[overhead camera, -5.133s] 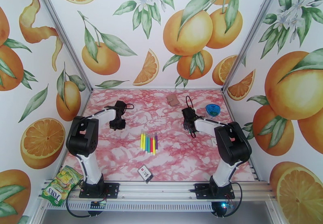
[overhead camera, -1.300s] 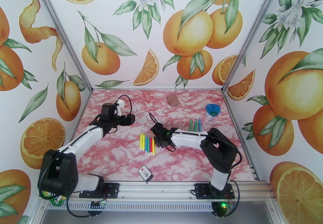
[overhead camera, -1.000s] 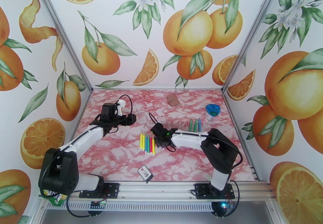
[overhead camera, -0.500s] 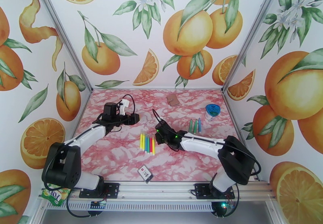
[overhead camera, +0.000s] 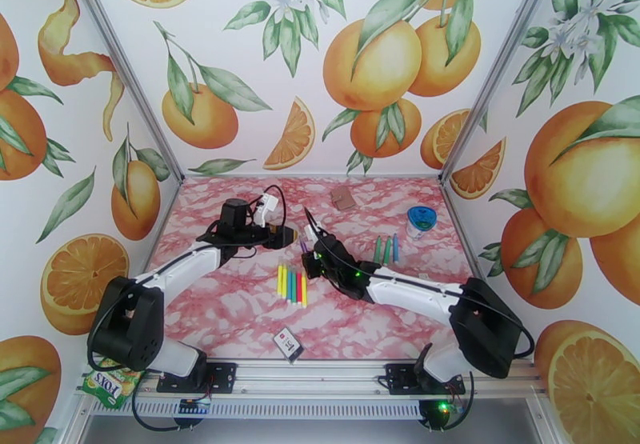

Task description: Open the pen caps

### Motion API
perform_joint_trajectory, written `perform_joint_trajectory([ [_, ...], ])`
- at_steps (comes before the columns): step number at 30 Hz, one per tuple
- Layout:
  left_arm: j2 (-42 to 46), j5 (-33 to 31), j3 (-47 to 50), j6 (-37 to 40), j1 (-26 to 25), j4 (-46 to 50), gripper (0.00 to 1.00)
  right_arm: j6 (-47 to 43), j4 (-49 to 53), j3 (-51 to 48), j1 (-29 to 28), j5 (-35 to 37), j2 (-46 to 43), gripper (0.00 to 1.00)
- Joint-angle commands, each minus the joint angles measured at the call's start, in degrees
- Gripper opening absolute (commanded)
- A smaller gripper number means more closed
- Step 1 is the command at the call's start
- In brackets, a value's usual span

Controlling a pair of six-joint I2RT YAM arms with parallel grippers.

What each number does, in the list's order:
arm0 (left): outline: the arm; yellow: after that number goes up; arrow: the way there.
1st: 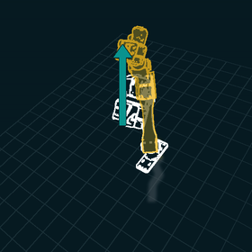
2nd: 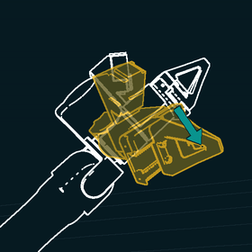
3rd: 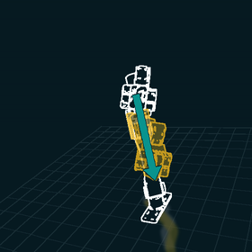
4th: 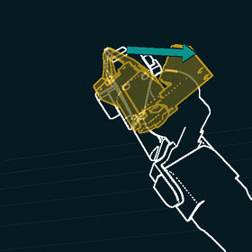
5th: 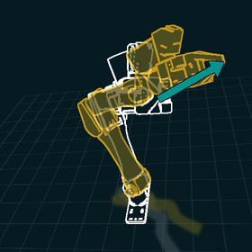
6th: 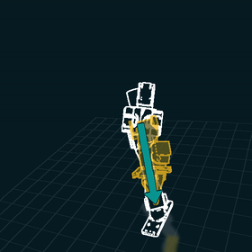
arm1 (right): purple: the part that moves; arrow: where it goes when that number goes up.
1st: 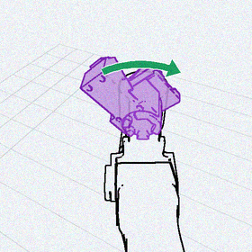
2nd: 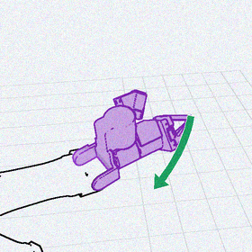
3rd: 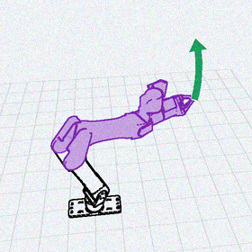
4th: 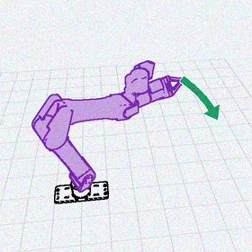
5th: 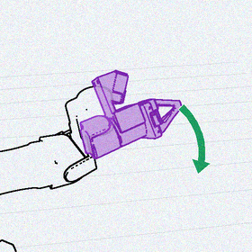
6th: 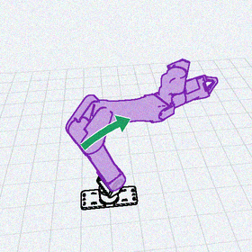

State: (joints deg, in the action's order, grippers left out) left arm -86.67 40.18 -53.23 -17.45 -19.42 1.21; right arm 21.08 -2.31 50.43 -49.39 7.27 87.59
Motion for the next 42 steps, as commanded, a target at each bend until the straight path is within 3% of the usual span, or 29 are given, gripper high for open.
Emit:
perform_joint_trajectory([
  [1,-1.3,3.2,-2.1,0.1,-0.7,-2.4,0.8,-1.9,-4.1,-0.7,0.1,-2.0,-2.1,0.12],
  [20,-2.8,7.3,-4.6,-0.8,-3.1,-3.1,0.56,-3.6,-6.5,0.7,-0.4,-4.6,-0.9,0.1],
  [32,-3.6,8.2,-5.8,-1.0,-3.4,-2.4,0.21,-3.7,-6.6,0.6,-0.5,-4.5,-0.8,0.1],
  [38,-3.7,8.3,-6.2,-1.2,-3.4,-2.1,0.08,-3.6,-6.5,0.8,-0.4,-3.8,-0.6,0.21],
  [42,-3.4,8.5,-6.3,-1.5,-3.4,-1.8,0.05,-3.7,-6.5,0.8,-0.4,-3.7,0.2,0.24],
])
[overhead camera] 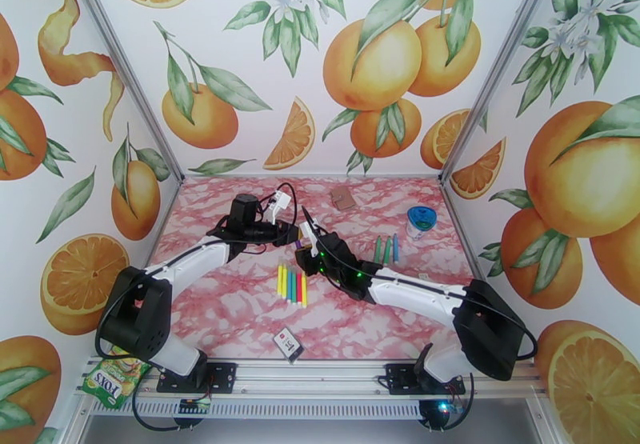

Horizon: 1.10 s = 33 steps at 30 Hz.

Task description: Open the pen caps

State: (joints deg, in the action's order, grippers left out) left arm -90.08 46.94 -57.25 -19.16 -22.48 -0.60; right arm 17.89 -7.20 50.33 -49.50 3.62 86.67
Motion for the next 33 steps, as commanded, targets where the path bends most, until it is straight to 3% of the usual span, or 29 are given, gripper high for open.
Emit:
perform_joint_trajectory([
  [1,0.0,1.8,-2.4,0.1,-0.4,0.4,0.05,-0.5,-1.7,0.9,-0.4,-0.1,1.4,0.24],
  [8,-0.5,4.3,-3.3,-0.3,-0.4,1.3,0.04,-0.3,-2.9,1.7,-0.4,-0.5,3.7,0.3],
  [16,-0.6,3.6,-3.4,0.2,-0.4,3.0,0.03,-0.6,-3.9,1.0,-0.3,-0.5,3.0,0.18],
  [24,-1.6,-4.6,-4.7,-5.0,1.4,2.4,0.0,-0.9,-4.3,-1.2,-0.4,-0.3,2.1,0.1],
  [33,-3.8,-8.5,-5.8,-11.3,4.9,-0.1,0.0,-1.0,-4.8,-3.8,-1.0,-0.1,1.6,0.05],
])
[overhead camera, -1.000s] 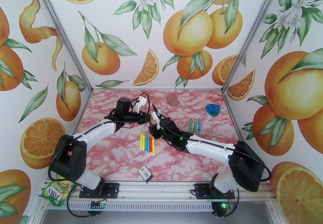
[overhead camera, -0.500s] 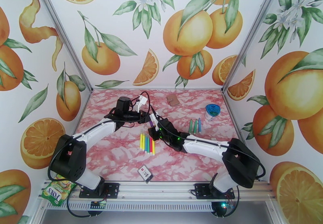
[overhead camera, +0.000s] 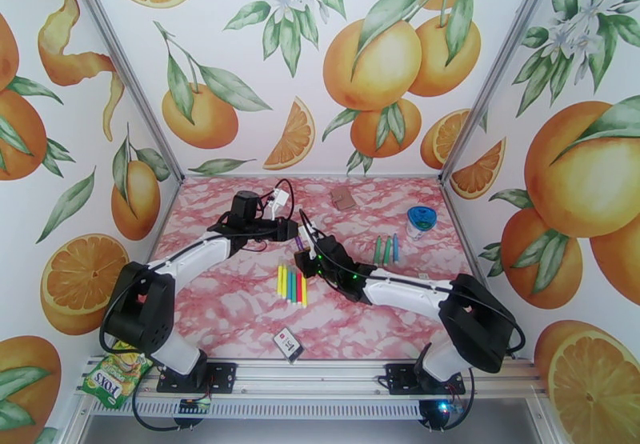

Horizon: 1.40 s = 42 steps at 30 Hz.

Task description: Open the pen caps

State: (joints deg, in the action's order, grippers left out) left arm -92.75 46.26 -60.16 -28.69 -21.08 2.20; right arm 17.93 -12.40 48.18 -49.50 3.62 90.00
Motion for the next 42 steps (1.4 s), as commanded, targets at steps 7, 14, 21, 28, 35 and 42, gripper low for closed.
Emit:
perform_joint_trajectory([
  [7,-1.6,-12.0,-3.7,-3.7,4.5,-1.8,0.0,-1.1,0.3,-2.8,-1.2,0.1,-1.8,0.04],
  [14,-2.1,-13.3,-4.8,-4.7,5.3,-1.3,0.0,-1.0,0.2,-4.2,-1.1,0.0,-2.0,0.03],
  [21,-2.3,-14.7,-6.1,-4.6,6.1,0.0,0.0,-0.9,0.4,-5.5,-1.2,0.2,-2.3,0.03],
  [28,-2.7,-15.3,-8.6,-3.7,7.8,2.7,0.0,-1.1,1.3,-6.2,-1.1,-0.5,-2.5,0.03],
  [35,-2.3,-16.2,-9.7,-3.7,9.0,3.9,0.0,-1.0,1.7,-6.7,-1.2,-0.4,-2.4,0.03],
  [42,-2.3,-17.0,-12.6,3.5,9.1,12.9,0.0,-0.9,2.1,-6.4,-1.1,3.5,-3.8,0.03],
])
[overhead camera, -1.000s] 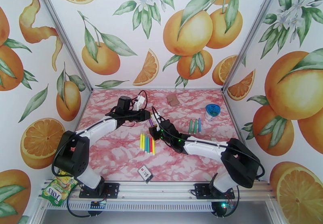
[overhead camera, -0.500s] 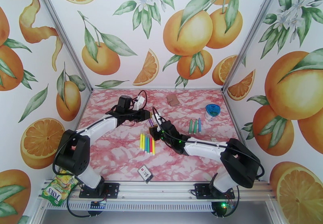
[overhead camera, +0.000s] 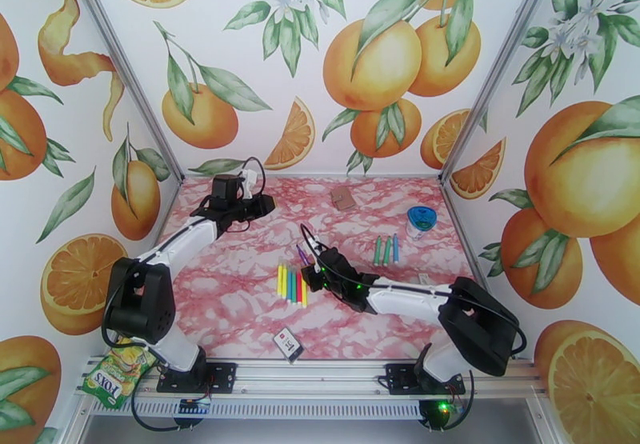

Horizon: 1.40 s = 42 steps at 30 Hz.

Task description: Open the pen caps

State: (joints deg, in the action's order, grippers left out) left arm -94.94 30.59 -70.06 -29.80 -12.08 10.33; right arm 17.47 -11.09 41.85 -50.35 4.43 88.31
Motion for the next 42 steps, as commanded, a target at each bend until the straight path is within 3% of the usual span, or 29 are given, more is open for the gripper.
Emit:
perform_joint_trajectory([
  [1,0.0,-1.9,-2.9,5.8,0.0,6.3,0.0,-0.5,1.1,0.4,-0.2,3.4,-2.2,0.03],
  [10,2.4,-7.1,-1.2,13.2,0.0,15.9,0.0,-0.1,4.3,3.7,1.0,9.8,-1.2,0.02],
  [21,2.4,-17.1,0.3,19.2,0.0,25.1,0.0,2.5,9.7,5.8,7.5,12.6,-1.6,0.03],
  [34,-0.5,-26.7,0.2,20.9,-0.2,30.3,0.0,3.4,14.9,7.1,13.4,19.1,-1.6,0.04],
  [42,-1.9,-31.0,0.8,21.6,-0.6,31.4,0.0,4.1,18.2,8.9,17.7,19.6,1.0,0.04],
])
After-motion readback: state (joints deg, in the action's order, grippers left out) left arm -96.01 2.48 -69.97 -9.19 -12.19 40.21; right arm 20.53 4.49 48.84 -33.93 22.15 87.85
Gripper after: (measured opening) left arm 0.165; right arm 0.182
